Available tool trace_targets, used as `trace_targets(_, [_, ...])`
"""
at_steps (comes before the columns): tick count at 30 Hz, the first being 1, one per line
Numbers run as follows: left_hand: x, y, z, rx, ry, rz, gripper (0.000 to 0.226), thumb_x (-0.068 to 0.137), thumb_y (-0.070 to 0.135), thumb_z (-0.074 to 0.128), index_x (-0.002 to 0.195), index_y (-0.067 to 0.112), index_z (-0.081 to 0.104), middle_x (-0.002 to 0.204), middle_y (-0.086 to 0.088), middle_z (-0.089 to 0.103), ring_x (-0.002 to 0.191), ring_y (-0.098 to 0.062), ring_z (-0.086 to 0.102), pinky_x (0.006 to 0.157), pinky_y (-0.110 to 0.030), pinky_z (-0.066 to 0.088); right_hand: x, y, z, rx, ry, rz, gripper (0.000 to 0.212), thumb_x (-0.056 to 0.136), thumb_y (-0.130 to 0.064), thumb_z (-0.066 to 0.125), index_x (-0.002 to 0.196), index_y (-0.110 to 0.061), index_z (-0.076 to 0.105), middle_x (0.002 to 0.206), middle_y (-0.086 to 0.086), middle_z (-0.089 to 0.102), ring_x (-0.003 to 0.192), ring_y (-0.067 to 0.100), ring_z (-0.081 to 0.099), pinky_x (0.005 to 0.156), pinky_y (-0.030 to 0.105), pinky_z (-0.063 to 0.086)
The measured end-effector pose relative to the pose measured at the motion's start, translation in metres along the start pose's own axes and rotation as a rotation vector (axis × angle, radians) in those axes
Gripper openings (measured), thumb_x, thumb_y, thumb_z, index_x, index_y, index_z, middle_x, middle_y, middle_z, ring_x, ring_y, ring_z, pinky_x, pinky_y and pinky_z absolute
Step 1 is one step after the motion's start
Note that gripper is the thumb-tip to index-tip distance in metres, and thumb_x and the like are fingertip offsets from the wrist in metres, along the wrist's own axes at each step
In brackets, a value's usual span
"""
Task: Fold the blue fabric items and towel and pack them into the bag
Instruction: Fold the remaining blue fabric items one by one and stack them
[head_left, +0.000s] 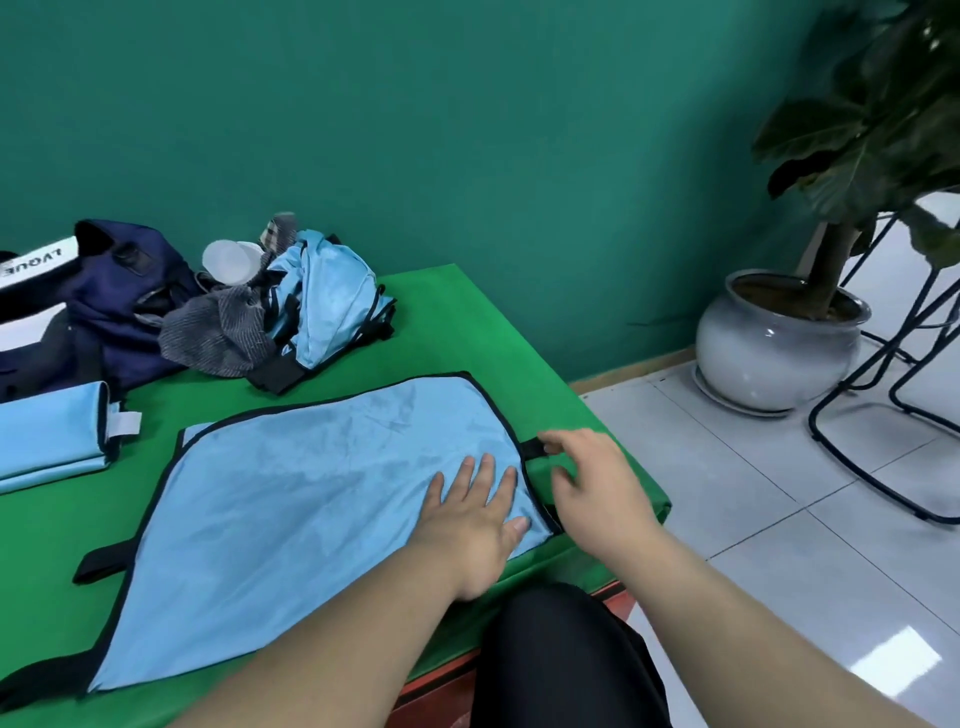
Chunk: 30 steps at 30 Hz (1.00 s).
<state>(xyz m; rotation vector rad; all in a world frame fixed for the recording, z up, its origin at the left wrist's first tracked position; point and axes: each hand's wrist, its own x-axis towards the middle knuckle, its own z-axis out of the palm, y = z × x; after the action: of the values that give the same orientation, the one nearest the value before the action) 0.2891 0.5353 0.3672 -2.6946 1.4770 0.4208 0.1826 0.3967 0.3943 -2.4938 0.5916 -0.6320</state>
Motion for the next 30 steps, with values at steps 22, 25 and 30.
trace_targets(22, [-0.246,-0.212,0.057,-0.061,0.708,-0.199,0.044,0.082,0.057,0.052,0.102,0.025,0.076,0.111,0.010,0.064,0.106,-0.018,0.059,0.093,-0.036,0.041,-0.048,-0.010,0.037,-0.162,-0.149,-0.424,0.034,0.072,-0.019,0.063,0.105,-0.022,0.073,0.103,-0.012,0.065,0.119,0.018,0.050,0.104,0.042,0.040])
trace_targets(25, [-0.262,-0.224,0.066,-0.099,0.732,-0.312,0.043,0.080,0.051,0.052,0.107,0.026,0.074,0.108,0.013,0.061,0.103,-0.020,0.060,0.090,-0.042,0.045,-0.047,0.003,0.031,-0.202,-0.104,-0.341,0.030,0.072,-0.025,0.070,0.103,-0.025,0.073,0.103,-0.012,0.063,0.119,0.024,0.052,0.102,0.044,0.037])
trace_targets(30, [-0.259,-0.225,0.067,-0.149,0.760,-0.320,0.043,0.079,0.049,0.052,0.110,0.028,0.073,0.108,0.017,0.059,0.105,-0.015,0.056,0.092,-0.037,0.041,-0.046,0.009,0.029,-0.189,-0.084,-0.299,0.026,0.072,-0.020,0.075,0.096,-0.029,0.073,0.099,-0.016,0.059,0.112,0.023,0.054,0.097,0.046,0.038])
